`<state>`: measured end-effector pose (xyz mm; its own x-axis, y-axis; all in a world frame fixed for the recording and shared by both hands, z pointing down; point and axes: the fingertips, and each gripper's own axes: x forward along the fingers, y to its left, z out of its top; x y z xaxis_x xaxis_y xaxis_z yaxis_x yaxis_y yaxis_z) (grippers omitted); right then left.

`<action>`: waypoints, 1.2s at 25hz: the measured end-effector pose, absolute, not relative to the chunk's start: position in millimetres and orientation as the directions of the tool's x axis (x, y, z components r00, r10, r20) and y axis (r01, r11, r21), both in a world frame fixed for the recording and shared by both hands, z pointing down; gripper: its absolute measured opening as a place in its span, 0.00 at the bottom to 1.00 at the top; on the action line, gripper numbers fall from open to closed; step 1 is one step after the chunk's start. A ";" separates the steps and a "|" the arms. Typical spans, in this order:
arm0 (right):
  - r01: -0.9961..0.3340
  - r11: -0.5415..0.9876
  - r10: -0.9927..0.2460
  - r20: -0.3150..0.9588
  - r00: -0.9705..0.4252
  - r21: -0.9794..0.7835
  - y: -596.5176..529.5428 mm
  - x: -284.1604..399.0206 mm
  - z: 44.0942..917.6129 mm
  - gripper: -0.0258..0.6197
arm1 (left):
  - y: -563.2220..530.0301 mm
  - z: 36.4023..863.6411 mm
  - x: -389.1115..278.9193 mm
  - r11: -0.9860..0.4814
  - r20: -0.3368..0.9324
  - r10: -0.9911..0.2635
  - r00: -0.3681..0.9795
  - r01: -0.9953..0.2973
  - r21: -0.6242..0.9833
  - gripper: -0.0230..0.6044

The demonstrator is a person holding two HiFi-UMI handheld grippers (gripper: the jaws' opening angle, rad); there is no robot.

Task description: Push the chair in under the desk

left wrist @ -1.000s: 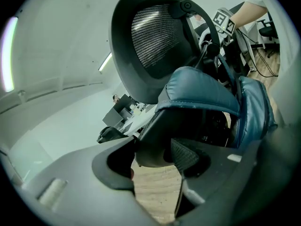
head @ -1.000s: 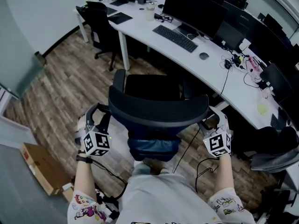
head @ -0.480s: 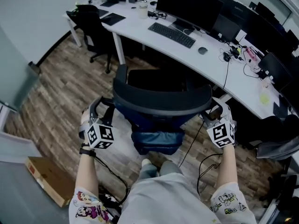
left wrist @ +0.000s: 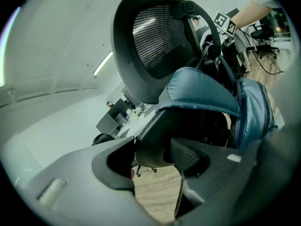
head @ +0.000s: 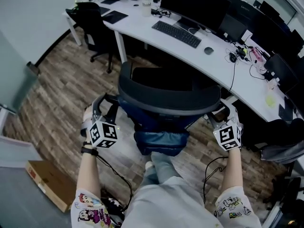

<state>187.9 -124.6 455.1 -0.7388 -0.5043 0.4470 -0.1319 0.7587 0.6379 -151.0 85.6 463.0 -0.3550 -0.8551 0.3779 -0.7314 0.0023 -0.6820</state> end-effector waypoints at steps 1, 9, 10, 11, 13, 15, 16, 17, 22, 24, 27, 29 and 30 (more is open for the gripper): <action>-0.135 0.757 -0.508 0.446 -0.737 0.639 -125.9 187.3 454.4 0.47 | 83.1 462.6 -152.7 -0.001 0.378 -0.856 -0.352 -0.731 -0.682 0.44; -0.156 0.756 -0.514 0.429 -0.743 0.635 -129.4 172.3 455.0 0.47 | 69.0 462.7 -172.9 -0.013 0.378 -0.861 -0.339 -0.730 -0.684 0.44; -0.159 0.758 -0.512 0.427 -0.745 0.633 -130.8 168.9 455.5 0.47 | 65.8 462.9 -176.1 -0.015 0.379 -0.861 -0.338 -0.730 -0.684 0.44; -0.163 0.758 -0.515 0.425 -0.745 0.632 -133.0 166.4 456.0 0.47 | 61.9 463.1 -179.4 -0.016 0.380 -0.862 -0.337 -0.729 -0.684 0.44; -0.175 0.752 -0.530 0.425 -0.734 0.636 -139.7 163.3 456.0 0.47 | 52.3 463.6 -186.1 -0.021 0.379 -0.864 -0.332 -0.727 -0.686 0.44; -0.181 0.750 -0.535 0.423 -0.731 0.636 -146.7 159.0 456.2 0.47 | 42.0 463.6 -192.4 -0.026 0.378 -0.866 -0.328 -0.725 -0.688 0.44; -0.182 0.752 -0.532 0.420 -0.735 0.633 -149.6 155.9 456.5 0.47 | 36.9 463.5 -195.5 -0.029 0.377 -0.867 -0.325 -0.724 -0.689 0.44; -0.185 0.754 -0.530 0.418 -0.738 0.631 -152.5 152.9 456.4 0.47 | 31.7 463.3 -198.7 -0.031 0.376 -0.869 -0.321 -0.723 -0.690 0.44; -0.212 0.742 -0.556 0.408 -0.724 0.636 -169.7 140.8 454.5 0.47 | 2.1 463.6 -217.0 -0.060 0.378 -0.879 -0.290 -0.720 -0.692 0.44; -0.223 0.738 -0.568 0.410 -0.713 0.636 -176.0 136.3 454.1 0.47 | -9.8 463.7 -225.3 -0.079 0.383 -0.883 -0.272 -0.717 -0.692 0.44; -0.237 0.737 -0.580 0.411 -0.703 0.634 -184.0 129.3 454.9 0.47 | -27.8 464.8 -236.3 -0.102 0.391 -0.885 -0.253 -0.714 -0.693 0.44; -0.246 0.737 -0.587 0.417 -0.694 0.629 -189.7 126.6 455.6 0.47 | -40.3 465.1 -242.1 -0.118 0.397 -0.886 -0.240 -0.711 -0.693 0.44; -0.252 0.737 -0.592 0.419 -0.688 0.627 -192.4 125.2 455.6 0.47 | -45.9 464.6 -245.3 -0.126 0.400 -0.887 -0.233 -0.710 -0.693 0.44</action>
